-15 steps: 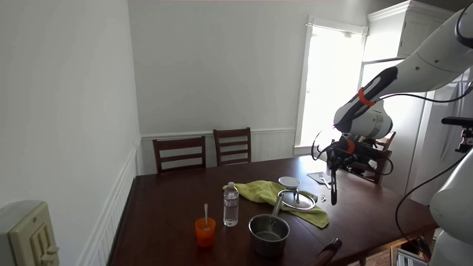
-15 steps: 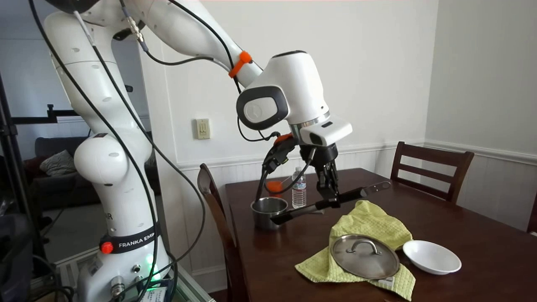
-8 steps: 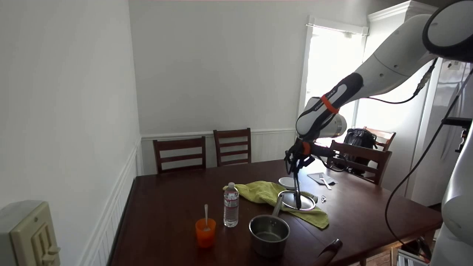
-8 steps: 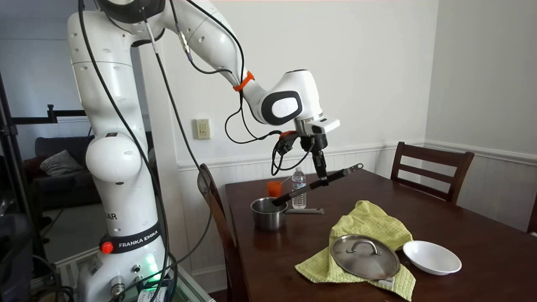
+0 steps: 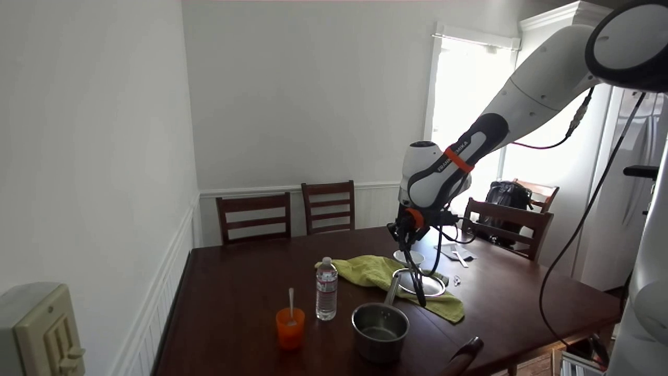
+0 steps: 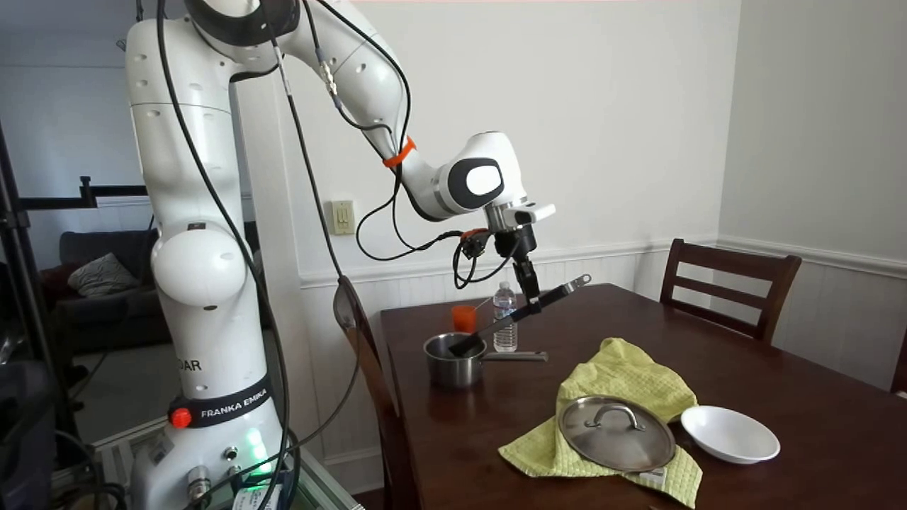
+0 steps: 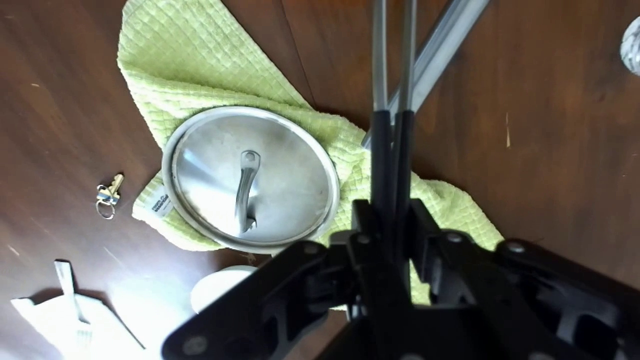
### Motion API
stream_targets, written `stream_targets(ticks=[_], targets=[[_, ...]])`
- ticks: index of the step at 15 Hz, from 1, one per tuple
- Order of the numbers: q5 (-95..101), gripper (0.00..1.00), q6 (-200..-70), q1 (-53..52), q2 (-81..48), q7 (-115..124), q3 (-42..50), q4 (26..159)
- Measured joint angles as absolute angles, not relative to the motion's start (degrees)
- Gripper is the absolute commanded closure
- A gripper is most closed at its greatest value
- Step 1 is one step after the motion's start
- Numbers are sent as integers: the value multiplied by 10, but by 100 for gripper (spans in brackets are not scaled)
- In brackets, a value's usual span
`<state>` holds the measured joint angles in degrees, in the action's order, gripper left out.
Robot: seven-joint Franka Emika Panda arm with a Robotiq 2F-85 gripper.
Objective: Put the tongs in the silver pot
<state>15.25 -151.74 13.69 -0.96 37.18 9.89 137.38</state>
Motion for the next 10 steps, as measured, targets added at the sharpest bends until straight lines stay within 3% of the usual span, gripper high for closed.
stream_targets(ticks=[7,10], targets=[[108,95,-1585,85,-46,458,90,1371],[191,95,-1612,60,-60,572,107,1367]])
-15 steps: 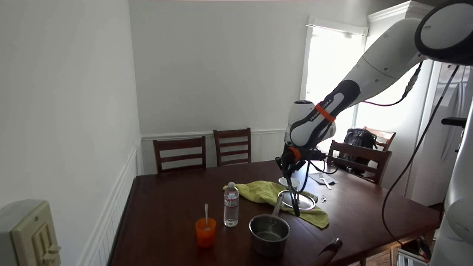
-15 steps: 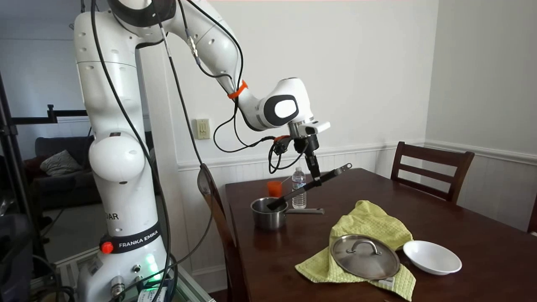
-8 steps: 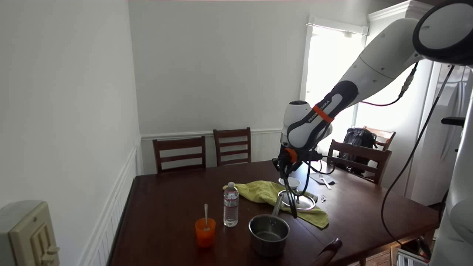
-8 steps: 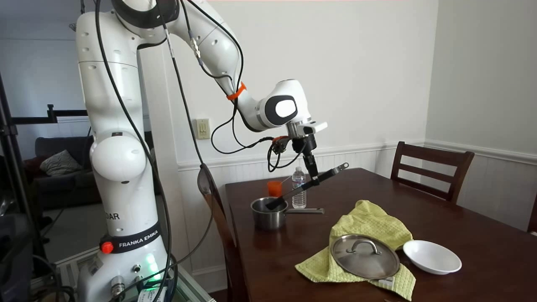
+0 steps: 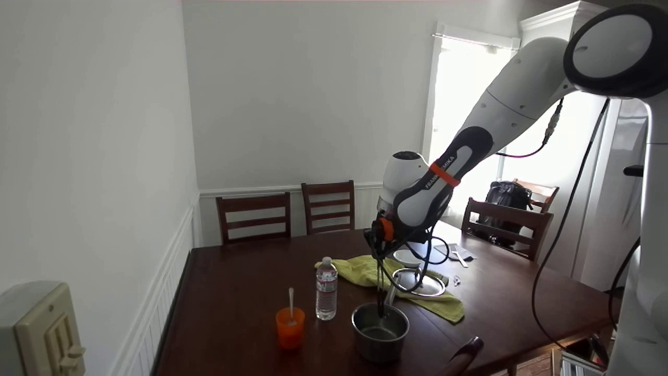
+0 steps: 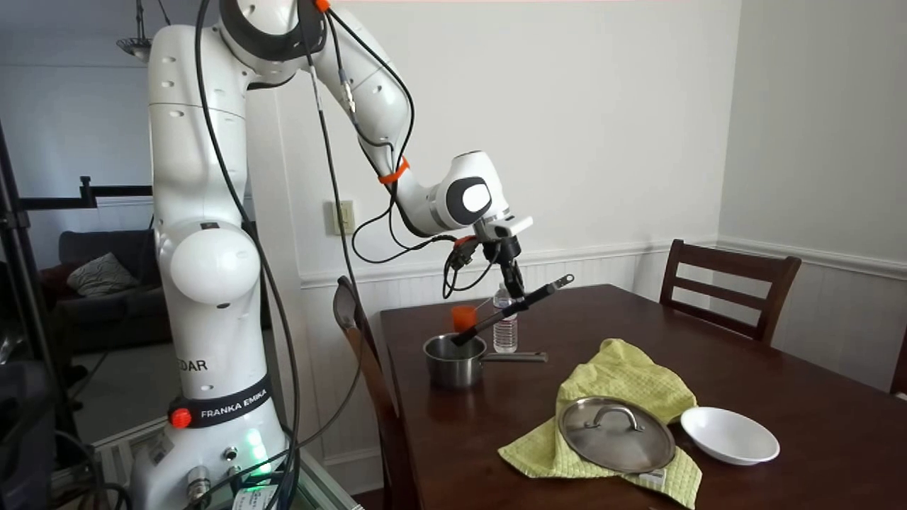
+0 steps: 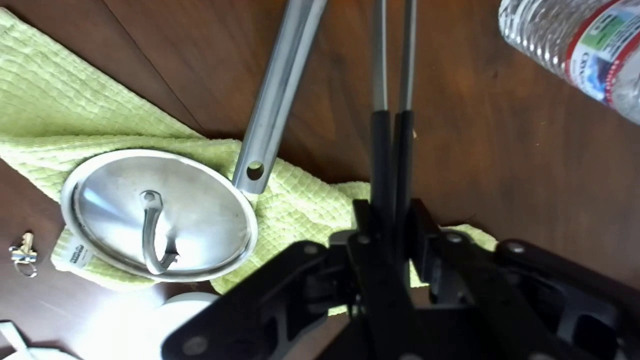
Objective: Put the tongs in the silver pot
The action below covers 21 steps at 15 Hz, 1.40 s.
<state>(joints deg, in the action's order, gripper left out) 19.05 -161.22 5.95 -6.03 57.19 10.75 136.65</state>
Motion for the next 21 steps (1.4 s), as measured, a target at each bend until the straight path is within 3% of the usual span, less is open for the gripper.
stream_targets(ticks=[5,21], targets=[[369,95,-1567,13,-81,737,155,1351],[509,95,-1548,-40,-128,852,119,1334]])
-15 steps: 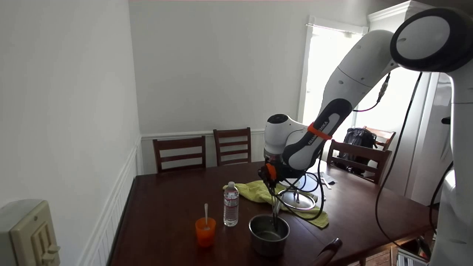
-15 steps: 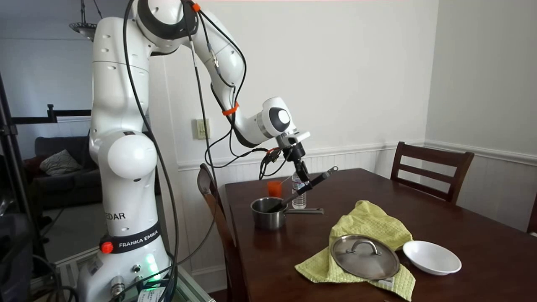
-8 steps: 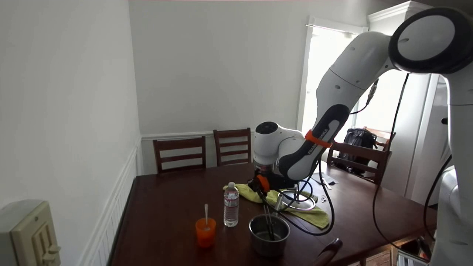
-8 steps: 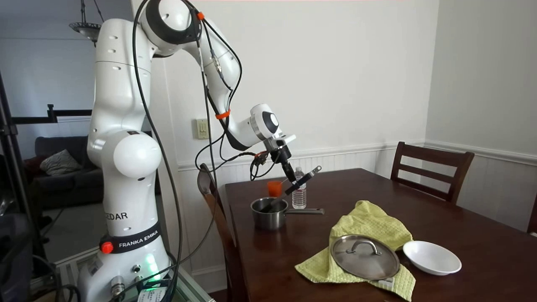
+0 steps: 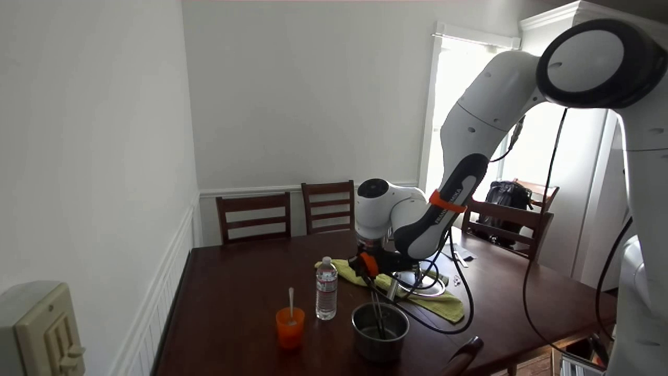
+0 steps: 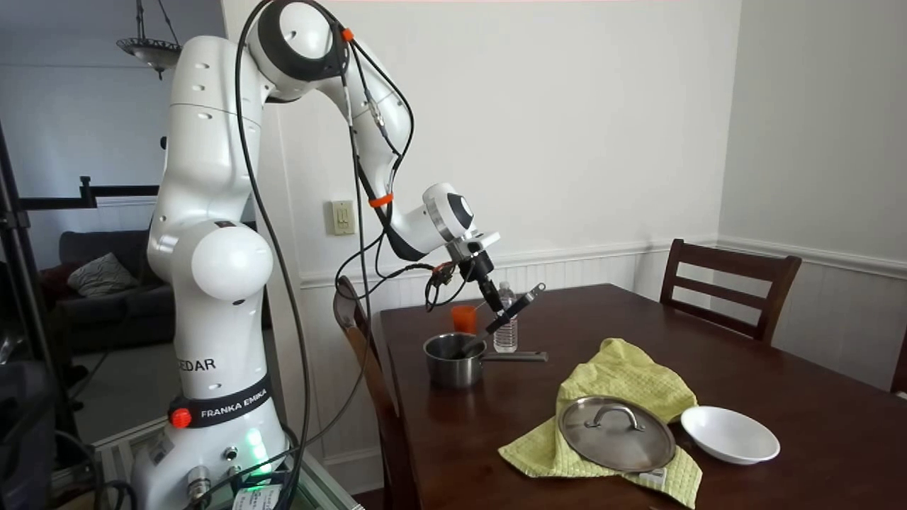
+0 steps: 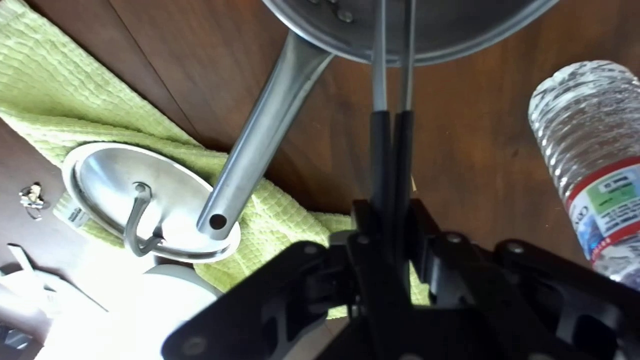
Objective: Put the tongs in the silver pot
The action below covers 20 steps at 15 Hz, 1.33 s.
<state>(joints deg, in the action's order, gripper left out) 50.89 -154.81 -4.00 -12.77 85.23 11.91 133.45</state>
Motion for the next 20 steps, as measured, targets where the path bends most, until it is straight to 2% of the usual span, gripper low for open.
stream_targets(ticks=[10,11,12,18,20], targets=[[473,95,-1604,-37,-177,755,102,1317],[467,55,-1603,-37,-177,739,99,1317],[459,54,-1603,-36,-177,724,98,1317],[450,12,-1603,-25,-171,688,98,1318],[451,2,-1603,-22,-164,688,100,1319]])
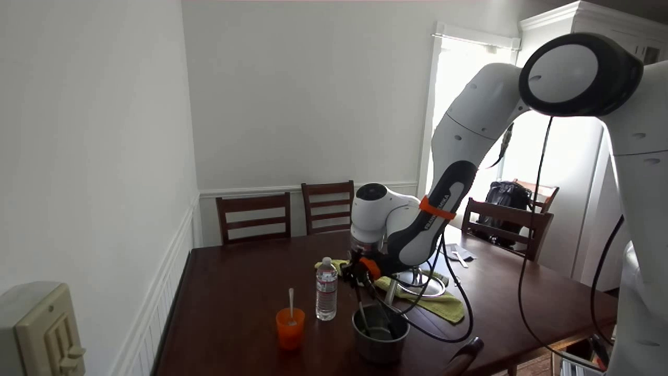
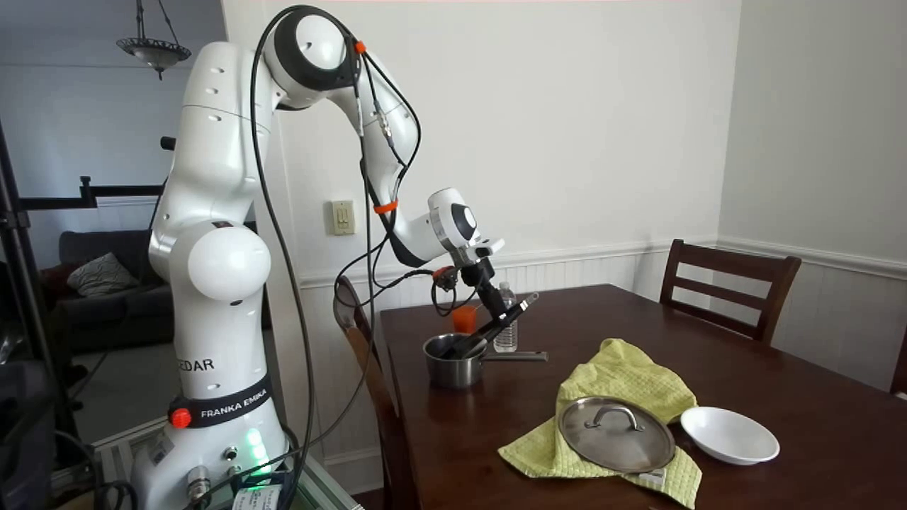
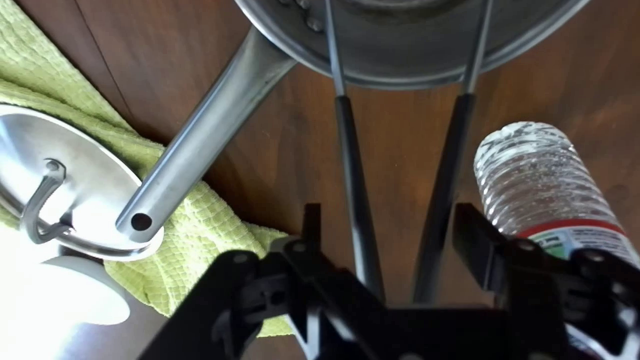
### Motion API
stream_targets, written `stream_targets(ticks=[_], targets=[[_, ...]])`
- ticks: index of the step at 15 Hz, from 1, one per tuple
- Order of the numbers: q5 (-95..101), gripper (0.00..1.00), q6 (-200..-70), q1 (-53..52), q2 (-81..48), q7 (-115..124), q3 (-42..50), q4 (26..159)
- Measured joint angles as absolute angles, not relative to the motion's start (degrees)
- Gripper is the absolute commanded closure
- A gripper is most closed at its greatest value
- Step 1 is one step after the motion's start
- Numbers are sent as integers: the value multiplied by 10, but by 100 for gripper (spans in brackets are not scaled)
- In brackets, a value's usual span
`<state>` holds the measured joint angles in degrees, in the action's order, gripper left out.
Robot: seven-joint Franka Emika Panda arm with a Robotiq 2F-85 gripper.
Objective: Put the tongs in the silver pot
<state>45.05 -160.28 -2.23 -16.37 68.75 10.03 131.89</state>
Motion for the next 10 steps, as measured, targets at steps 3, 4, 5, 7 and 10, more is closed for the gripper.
stream_targets(ticks=[3,4,5,7,10], targets=[[453,0,-1603,-22,-144,688,106,1324],[455,0,-1603,-22,-134,688,109,1328],[458,0,-1603,-21,-123,688,113,1334],[459,0,-1602,-19,-90,688,122,1354],[499,0,-1608,-15,-23,688,141,1398]])
